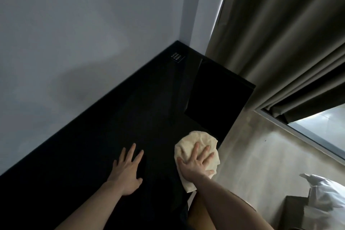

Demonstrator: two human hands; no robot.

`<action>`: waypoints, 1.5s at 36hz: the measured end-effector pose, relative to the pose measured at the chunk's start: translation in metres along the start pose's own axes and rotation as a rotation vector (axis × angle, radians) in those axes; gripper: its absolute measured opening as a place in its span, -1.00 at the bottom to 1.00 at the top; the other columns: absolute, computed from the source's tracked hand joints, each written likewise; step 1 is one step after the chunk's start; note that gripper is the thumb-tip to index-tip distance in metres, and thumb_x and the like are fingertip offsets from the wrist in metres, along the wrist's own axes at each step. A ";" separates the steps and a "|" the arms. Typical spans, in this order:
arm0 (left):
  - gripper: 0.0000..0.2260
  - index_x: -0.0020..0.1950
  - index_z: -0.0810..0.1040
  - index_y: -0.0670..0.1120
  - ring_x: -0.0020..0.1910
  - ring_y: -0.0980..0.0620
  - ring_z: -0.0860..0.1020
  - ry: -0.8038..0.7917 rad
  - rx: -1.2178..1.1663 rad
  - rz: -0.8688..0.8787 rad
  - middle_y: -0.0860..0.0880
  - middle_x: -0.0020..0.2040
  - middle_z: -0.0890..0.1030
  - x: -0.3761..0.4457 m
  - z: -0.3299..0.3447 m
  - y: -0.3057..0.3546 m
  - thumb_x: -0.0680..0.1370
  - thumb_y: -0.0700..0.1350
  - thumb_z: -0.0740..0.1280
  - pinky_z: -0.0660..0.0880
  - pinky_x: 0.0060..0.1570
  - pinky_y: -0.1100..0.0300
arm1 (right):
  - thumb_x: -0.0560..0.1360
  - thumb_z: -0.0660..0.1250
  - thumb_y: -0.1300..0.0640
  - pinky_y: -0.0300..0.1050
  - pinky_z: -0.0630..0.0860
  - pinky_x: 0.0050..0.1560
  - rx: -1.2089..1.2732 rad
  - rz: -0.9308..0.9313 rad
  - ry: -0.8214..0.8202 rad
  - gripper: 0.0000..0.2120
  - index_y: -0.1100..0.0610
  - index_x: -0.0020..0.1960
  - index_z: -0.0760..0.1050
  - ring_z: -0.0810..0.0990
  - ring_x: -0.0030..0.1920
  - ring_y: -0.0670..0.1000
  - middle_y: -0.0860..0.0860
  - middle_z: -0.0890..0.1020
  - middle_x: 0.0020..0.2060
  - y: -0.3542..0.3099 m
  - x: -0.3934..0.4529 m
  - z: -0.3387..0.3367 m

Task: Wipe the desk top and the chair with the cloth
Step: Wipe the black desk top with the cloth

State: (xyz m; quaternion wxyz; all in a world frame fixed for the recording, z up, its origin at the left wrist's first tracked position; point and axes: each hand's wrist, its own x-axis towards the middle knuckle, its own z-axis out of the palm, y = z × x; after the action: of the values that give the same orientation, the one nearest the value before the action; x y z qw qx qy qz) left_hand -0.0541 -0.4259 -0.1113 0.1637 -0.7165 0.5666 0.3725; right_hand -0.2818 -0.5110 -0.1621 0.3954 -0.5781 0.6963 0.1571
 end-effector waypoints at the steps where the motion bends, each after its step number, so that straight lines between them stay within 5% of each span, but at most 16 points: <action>1: -0.15 0.65 -0.20 0.12 0.61 -0.18 -0.27 -0.006 0.000 0.006 -0.01 0.61 -0.40 0.011 -0.008 0.006 0.59 0.08 0.36 0.02 0.56 -0.25 | 0.53 0.06 -0.43 0.57 -0.11 0.43 0.005 0.004 0.009 -0.05 -0.09 0.55 -0.53 -0.57 0.47 0.28 0.09 -0.63 0.44 0.000 0.010 -0.009; 24: -0.03 0.65 -0.23 0.13 0.60 -0.19 -0.28 -0.008 0.049 0.079 0.01 0.60 -0.40 0.230 -0.140 0.150 0.52 0.19 0.43 0.03 0.52 -0.35 | 0.51 0.06 -0.46 0.54 -0.05 0.46 0.034 0.021 0.137 -0.03 -0.10 0.51 -0.57 -0.53 0.51 0.25 0.07 -0.56 0.49 0.015 0.210 -0.225; 39: 0.15 0.54 -0.45 0.28 0.50 -0.22 -0.51 -0.054 0.032 0.051 0.12 0.44 -0.66 0.279 -0.145 0.169 0.42 0.26 0.50 -0.11 0.42 -0.50 | 0.46 0.03 -0.53 0.54 -0.05 0.44 0.028 0.105 0.234 -0.03 -0.13 0.56 -0.47 -0.49 0.53 0.22 0.03 -0.53 0.52 0.020 0.317 -0.338; 54: -0.02 0.60 -0.38 0.19 0.54 -0.14 -0.45 0.076 0.109 0.108 0.08 0.54 -0.53 0.259 -0.124 0.141 0.50 0.38 0.30 -0.18 0.54 -0.31 | 0.50 -0.08 -0.51 0.54 0.04 0.43 -0.036 0.086 0.287 -0.15 -0.18 0.58 -0.42 -0.43 0.56 0.22 0.01 -0.43 0.57 0.022 0.315 -0.326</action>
State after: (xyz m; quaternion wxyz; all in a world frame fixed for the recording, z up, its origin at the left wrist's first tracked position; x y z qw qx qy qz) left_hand -0.1217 -0.7285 -0.1881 0.1605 -0.6886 0.6298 0.3217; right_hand -0.4287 -0.9394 -0.1903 0.2745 -0.5713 0.7667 0.1020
